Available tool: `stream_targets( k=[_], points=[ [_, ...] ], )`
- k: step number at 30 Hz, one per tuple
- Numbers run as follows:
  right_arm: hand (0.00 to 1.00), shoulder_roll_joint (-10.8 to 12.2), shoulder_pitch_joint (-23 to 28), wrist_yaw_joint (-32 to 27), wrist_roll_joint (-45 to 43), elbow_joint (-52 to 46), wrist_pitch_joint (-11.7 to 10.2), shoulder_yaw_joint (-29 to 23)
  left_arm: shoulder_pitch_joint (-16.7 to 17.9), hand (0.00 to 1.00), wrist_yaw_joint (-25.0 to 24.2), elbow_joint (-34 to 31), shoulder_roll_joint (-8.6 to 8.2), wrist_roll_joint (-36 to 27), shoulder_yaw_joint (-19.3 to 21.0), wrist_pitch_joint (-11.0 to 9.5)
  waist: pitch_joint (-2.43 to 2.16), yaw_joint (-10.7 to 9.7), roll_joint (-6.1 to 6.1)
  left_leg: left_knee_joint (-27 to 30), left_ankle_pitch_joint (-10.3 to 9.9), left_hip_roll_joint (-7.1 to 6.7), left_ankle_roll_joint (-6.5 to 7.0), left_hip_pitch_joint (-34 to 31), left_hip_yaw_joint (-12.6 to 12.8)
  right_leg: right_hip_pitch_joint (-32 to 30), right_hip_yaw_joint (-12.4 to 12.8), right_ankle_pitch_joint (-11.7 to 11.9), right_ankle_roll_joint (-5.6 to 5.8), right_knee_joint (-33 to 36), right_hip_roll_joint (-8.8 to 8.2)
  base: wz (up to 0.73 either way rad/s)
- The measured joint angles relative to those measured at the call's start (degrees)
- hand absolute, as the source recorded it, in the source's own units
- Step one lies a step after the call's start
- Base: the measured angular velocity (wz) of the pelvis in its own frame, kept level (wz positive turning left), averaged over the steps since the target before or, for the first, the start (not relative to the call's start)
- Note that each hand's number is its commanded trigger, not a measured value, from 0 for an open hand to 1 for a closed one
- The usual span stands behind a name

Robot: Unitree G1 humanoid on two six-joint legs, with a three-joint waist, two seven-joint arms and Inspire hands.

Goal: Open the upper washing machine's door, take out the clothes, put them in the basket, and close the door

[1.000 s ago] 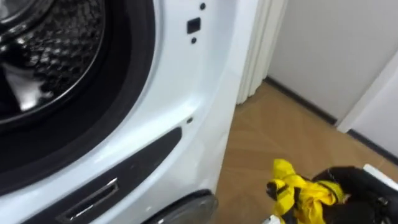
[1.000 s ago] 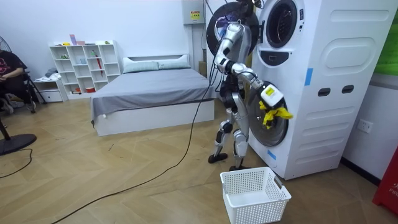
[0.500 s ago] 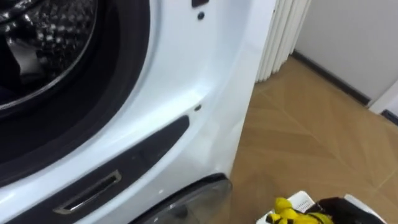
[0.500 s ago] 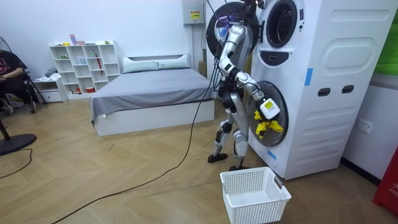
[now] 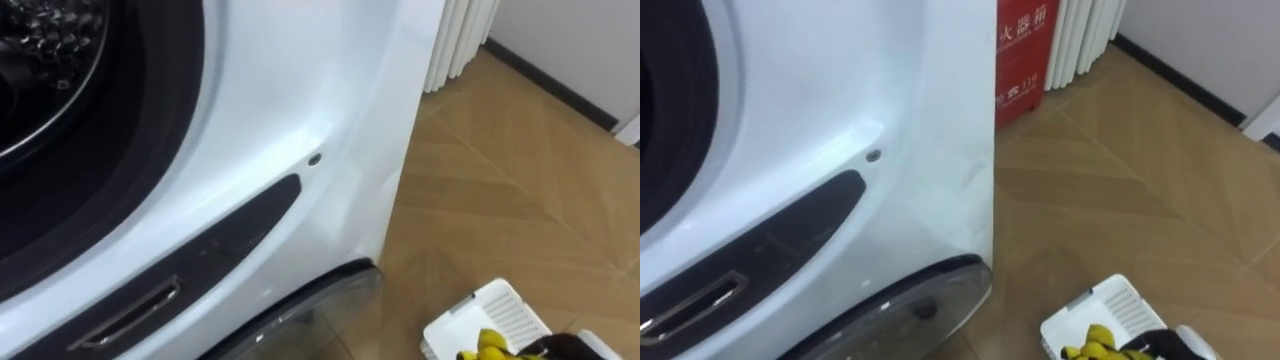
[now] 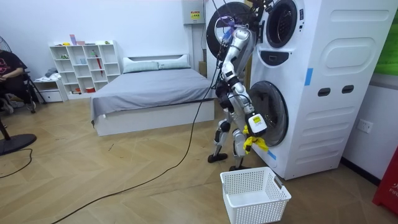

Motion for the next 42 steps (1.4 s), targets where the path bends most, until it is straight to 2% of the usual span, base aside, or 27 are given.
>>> stream_targets(
  k=[3,7,10,16,21,26,27,29,30,31,32,34,42],
  points=[
    [1.0,1.63,0.04,-4.16,-1.27,2.53,-0.01,0.01,-0.19,0.0,0.5,-0.02,-0.14,-0.69,-1.57,0.32,-0.04,-0.19,0.47,-0.82,0.15,-0.19,0.15,-0.8,-1.05,-0.29,-0.1,0.4,0.23,-0.8,-0.18,0.13],
    [1.0,1.65,-0.28,-7.3,-1.97,3.66,0.0,0.01,-0.22,0.0,1.39,-0.55,-1.07,-0.77,-2.29,0.91,-0.1,-0.13,1.45,-2.43,1.01,-1.06,0.47,-1.33,-1.2,-1.21,-0.08,0.62,0.44,-1.02,-0.57,0.05],
    [1.0,1.67,-0.74,-9.63,-2.33,4.01,0.0,0.01,-0.23,0.0,2.47,-1.62,-1.71,-0.77,-2.45,1.6,-0.11,-0.15,2.07,-2.43,1.16,-1.08,0.52,-1.43,-1.34,-1.44,-0.9,0.52,0.37,-0.73,-1.03,0.0],
    [1.0,1.8,-2.5,-13.66,-2.44,4.15,0.0,0.0,-0.24,0.0,3.7,-3.28,-1.76,-0.76,-3.73,1.88,-0.11,-0.12,2.24,-2.27,1.42,-1.53,0.76,-1.88,-1.83,-1.78,-1.15,0.42,0.49,-0.86,-1.18,0.04],
    [1.0,1.79,-2.37,-15.04,-2.34,4.17,0.04,0.04,-0.24,0.0,4.18,-3.84,-1.76,-0.75,-4.52,2.49,-0.06,0.19,3.04,-2.55,1.59,-1.56,0.9,-2.21,-2.39,-2.12,-1.22,0.22,0.69,-0.62,-1.35,0.06],
    [0.98,1.79,-2.2,-16.57,-2.35,4.82,0.06,0.08,-0.24,0.0,4.51,-3.99,-1.73,-0.68,-4.49,2.52,-0.06,0.22,3.1,-2.62,1.61,-1.96,0.9,-2.23,-2.37,-3.05,-1.19,-0.84,0.62,1.29,-1.82,0.0],
    [0.65,1.79,-2.21,-16.69,-2.35,4.93,0.07,0.05,-0.23,0.0,4.53,-3.99,-1.72,-0.66,-4.43,2.51,-0.06,0.26,3.1,-2.6,1.65,-1.96,0.83,-2.27,-2.38,-3.16,-1.26,-0.88,0.56,1.34,-1.84,0.0],
    [0.62,1.79,-2.21,-16.74,-2.34,4.93,0.07,0.02,-0.16,0.0,4.55,-3.97,-1.73,-0.66,-4.43,2.51,-0.06,0.25,3.1,-2.52,1.69,-1.95,0.76,-2.38,-2.41,-3.28,-1.25,-0.89,0.51,1.35,-1.79,0.0],
    [0.58,1.79,-2.24,-16.84,-2.34,4.93,0.07,-0.02,-0.17,0.0,4.55,-3.97,-1.73,-0.66,-4.43,2.49,-0.06,0.25,3.1,-2.42,1.7,-1.95,0.74,-2.45,-2.46,-3.29,-1.25,-0.9,0.49,1.35,-1.77,0.0],
    [0.22,1.79,-2.28,-16.92,-2.34,4.93,0.07,-0.03,-0.17,0.0,4.55,-3.97,-1.73,-0.66,-4.42,2.48,-0.06,0.25,3.1,-2.37,1.7,-1.95,0.74,-2.47,-2.47,-3.29,-1.24,-0.9,0.49,1.34,-1.76,0.0],
    [0.11,1.79,-2.39,-17.06,-2.34,4.92,0.06,-0.04,-0.16,0.0,4.55,-3.97,-1.74,-0.7,-4.43,2.47,-0.06,0.26,3.09,-2.33,1.71,-1.97,0.74,-2.5,-2.48,-3.3,-1.22,-0.9,0.47,1.34,-1.76,0.0],
    [0.0,1.79,-2.59,-17.19,-2.39,4.92,0.06,-0.05,-0.08,0.0,4.55,-3.98,-1.73,-0.74,-4.41,2.44,-0.05,0.22,3.07,-2.29,1.71,-1.96,0.74,-2.6,-2.51,-3.36,-1.24,-1.03,0.46,1.34,-1.79,0.0],
    [0.0,1.78,-2.15,-18.31,-5.21,4.9,0.07,-0.14,0.59,0.0,4.46,-6.41,-1.61,-0.66,-4.42,2.69,-0.07,-0.19,2.93,-1.75,1.71,-2.1,0.75,-3.52,-2.47,-4.39,-1.09,-1.64,0.52,2.44,-2.03,0.04]
  ],
)
